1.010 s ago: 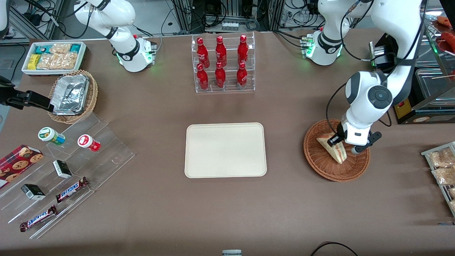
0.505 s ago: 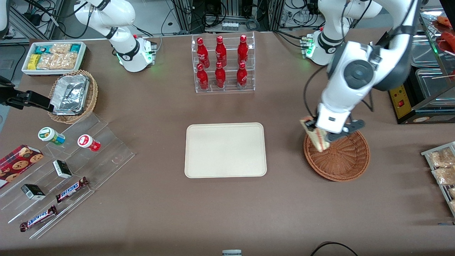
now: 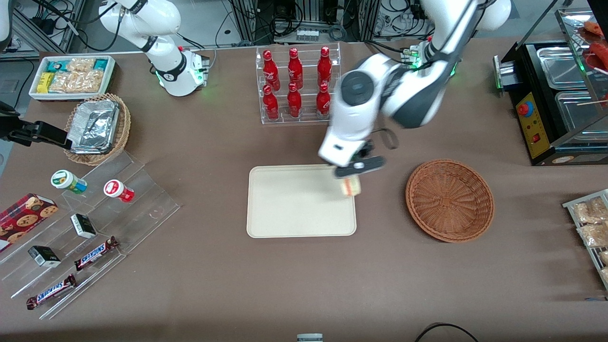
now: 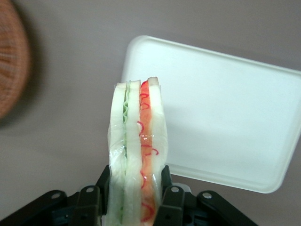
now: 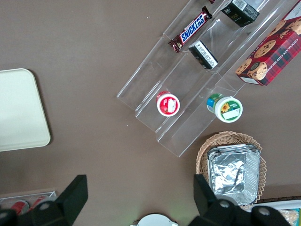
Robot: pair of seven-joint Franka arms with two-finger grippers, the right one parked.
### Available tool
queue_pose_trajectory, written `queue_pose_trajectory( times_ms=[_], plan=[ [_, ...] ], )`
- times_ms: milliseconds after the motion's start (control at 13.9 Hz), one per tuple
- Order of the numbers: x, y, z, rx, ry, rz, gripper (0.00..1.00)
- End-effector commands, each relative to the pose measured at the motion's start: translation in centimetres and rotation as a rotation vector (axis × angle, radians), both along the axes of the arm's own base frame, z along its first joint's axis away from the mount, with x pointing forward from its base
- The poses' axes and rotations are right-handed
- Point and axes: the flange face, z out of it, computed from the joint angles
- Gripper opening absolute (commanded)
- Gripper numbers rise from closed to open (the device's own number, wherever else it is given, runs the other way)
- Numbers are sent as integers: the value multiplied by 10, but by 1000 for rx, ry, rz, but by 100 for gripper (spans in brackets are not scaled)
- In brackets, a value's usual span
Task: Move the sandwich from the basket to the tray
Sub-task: 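Lower the sandwich onto the white tray and open the left gripper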
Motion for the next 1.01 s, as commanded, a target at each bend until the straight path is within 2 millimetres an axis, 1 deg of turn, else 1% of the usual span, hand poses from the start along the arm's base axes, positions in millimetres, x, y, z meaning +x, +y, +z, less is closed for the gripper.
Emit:
queue_pose_trajectory(
  times_ms=[0,144,216,361,433,505,577,722,794,866,938],
  plan=[
    [17,-57,-34,-23,-20,-15,44],
    [13,-82,-67,-55,-43,-40,44],
    [11,-90,-81,-74,-60,-52,44],
    [10,-97,-113,-57,-89,-92,44],
    [3,-103,-124,-35,-93,-124,43],
    [1,-102,-137,-20,-83,-132,42],
    [-2,-103,-145,-14,-76,-138,42],
    [-6,-104,-150,-6,-68,-157,42],
    [-6,-104,-150,-6,-68,-166,44],
    [-6,-104,-150,-6,-68,-176,69],
    [-6,-105,-149,-7,-69,-197,100]
  ],
)
